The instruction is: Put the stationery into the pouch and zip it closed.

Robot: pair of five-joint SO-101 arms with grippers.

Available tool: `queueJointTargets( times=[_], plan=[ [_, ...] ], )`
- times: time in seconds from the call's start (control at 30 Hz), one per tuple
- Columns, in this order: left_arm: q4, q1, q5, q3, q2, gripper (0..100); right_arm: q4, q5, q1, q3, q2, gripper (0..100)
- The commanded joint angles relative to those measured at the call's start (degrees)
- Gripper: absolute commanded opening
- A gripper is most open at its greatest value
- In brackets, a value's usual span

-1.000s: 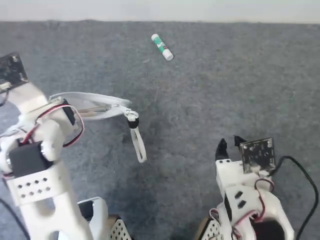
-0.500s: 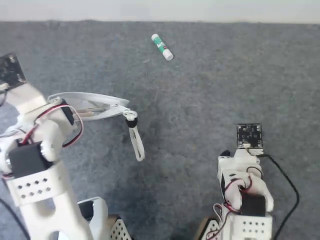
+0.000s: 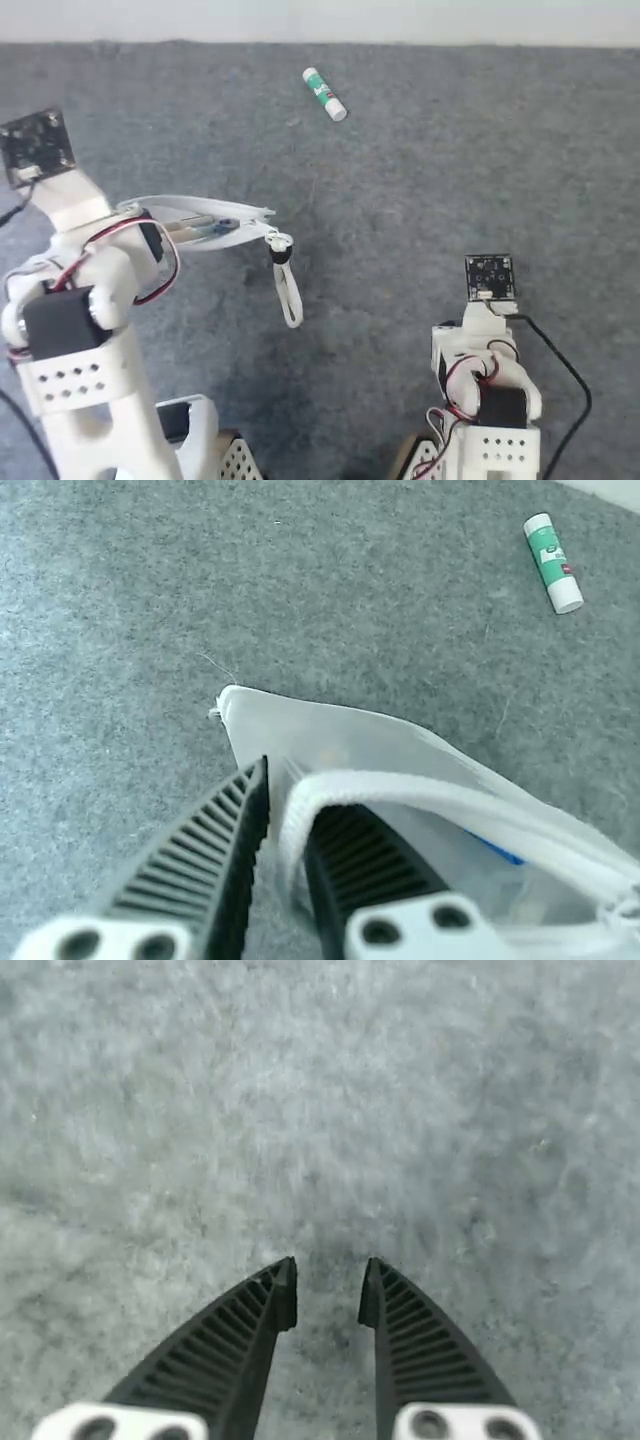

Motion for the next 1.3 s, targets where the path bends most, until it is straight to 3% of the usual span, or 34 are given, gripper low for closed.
queueJointTargets(
  times=[0.0, 0.73, 0.83, 1.0, 1.07, 1.27],
  plan=[
    [0.88, 0.18, -0.53, -0.92, -0.18, 1, 1.71, -0.09, 0.66, 1.23, -1.19, 10.9],
    [-3.34, 0.62, -0.7, 10.77, -0.09, 1, 2.33, -0.09, 0.4, 1.23, -1.19, 10.9],
    [-11.6, 0.7, 0.26, 17.89, 0.0, 1, 2.33, -0.18, 0.57, 1.23, -1.19, 10.9],
    [-32.88, 0.7, 10.99, 32.04, -0.09, 1, 2.33, -0.09, 0.4, 1.23, -1.19, 10.9],
    [-38.86, 0.7, 11.96, 34.42, -0.09, 1, 2.33, -0.09, 0.4, 1.23, -1.19, 10.9],
    [-30.68, 0.26, 11.52, 33.71, 0.18, 1, 2.33, -0.18, 0.4, 1.23, -1.19, 10.9]
  ],
)
